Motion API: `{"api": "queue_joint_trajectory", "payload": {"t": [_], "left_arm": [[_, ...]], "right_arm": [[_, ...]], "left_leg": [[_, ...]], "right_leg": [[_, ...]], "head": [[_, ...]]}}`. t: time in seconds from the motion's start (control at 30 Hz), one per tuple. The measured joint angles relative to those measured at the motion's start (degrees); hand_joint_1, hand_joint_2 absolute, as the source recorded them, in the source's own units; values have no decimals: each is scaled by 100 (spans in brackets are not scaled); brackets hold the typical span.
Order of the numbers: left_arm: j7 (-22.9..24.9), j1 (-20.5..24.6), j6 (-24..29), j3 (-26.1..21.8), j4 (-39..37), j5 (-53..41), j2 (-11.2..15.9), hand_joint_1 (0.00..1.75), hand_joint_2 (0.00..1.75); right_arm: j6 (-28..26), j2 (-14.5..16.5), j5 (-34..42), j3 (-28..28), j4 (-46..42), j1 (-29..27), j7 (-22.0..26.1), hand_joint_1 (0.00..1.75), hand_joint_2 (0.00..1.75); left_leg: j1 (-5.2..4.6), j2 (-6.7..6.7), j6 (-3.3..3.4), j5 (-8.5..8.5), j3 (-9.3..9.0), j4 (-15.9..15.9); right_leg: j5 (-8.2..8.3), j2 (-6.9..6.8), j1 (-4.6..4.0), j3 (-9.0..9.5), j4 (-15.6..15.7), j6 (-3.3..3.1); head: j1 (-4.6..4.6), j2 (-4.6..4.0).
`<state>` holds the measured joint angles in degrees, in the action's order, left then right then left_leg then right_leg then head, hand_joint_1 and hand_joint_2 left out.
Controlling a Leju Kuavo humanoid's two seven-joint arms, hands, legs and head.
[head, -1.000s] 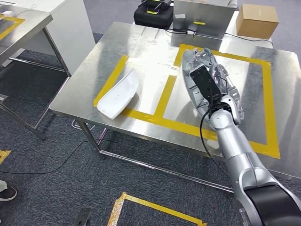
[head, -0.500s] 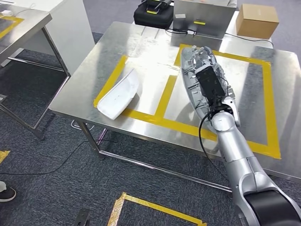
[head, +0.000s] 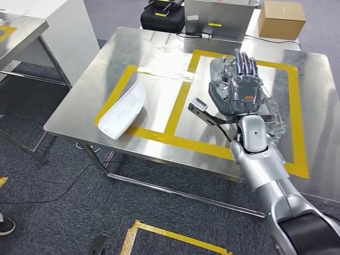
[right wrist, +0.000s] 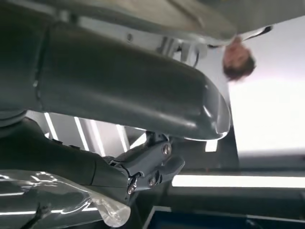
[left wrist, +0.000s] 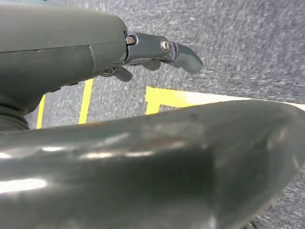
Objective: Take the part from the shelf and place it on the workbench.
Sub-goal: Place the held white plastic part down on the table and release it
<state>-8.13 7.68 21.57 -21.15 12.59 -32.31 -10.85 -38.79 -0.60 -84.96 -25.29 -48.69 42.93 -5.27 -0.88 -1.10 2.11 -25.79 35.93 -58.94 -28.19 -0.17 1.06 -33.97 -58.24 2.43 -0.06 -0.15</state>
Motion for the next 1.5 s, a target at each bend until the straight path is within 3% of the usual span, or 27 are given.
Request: {"api": "queue_joint_trajectory", "payload": {"t": [0.1, 0.27, 0.43, 0.97, 1.07, 1.23, 1.37, 1.5], "left_arm": [[9, 20, -10, 17, 0, -28, 2, 0, 0], [14, 29, -53, 21, 0, -48, -3, 0, 0], [46, 18, -57, 21, 0, -64, -8, 0, 0], [58, 25, -83, 21, 0, -87, -7, 0, 0], [63, 25, -81, 21, 0, -103, -6, 0, 0], [64, 19, -54, 19, 0, -106, -1, 0, 0], [-11, -21, -8, 5, 0, -47, 9, 0, 0], [-159, -91, 49, -55, 0, 41, 11, 0, 0]], "right_arm": [[402, -35, -458, -743, 602, 438, -593, 0, 0], [1054, 10, -412, -1721, 1445, 904, -693, 0, 0], [1046, 25, -299, -1882, 1767, 1001, -790, 0, 0], [1079, 25, -136, -1909, 1966, 1118, -729, 0, 0], [872, 26, 327, -1773, 1948, 1084, -526, 0, 0], [325, 11, 1851, -966, 1462, 746, 175, 0, 0], [273, -66, 2874, -221, 476, 112, 710, 0, 0], [133, -88, 3779, 422, -808, -896, 1304, 0, 0]], "left_leg": [[4, -11, 26, 15, -32, 28], [25, -8, -1, 34, -43, 55], [33, -6, -102, 21, -42, 64], [9, -6, -108, 8, -40, 23], [9, -6, -106, 7, -40, 18], [9, -6, -104, 5, -41, 17], [9, -5, -99, 0, -40, 17], [9, -1, -90, -12, -41, 17]], "right_leg": [[-4, 30, -7, 4, -1, -7], [-24, 5, -38, 10, -5, -38], [-36, -2, -43, 15, -11, -57], [-24, -4, -14, 41, -2, -41], [-23, -4, -14, 42, -2, -40], [-24, -6, -15, 44, -1, -40], [-26, -7, -15, 45, 0, -41], [-33, -9, -15, 48, 2, -41]], "head": [[-2, 0], [-1, 0], [2, 0], [4, 0], [3, 0], [3, 0], [4, 0], [3, 0]]}}
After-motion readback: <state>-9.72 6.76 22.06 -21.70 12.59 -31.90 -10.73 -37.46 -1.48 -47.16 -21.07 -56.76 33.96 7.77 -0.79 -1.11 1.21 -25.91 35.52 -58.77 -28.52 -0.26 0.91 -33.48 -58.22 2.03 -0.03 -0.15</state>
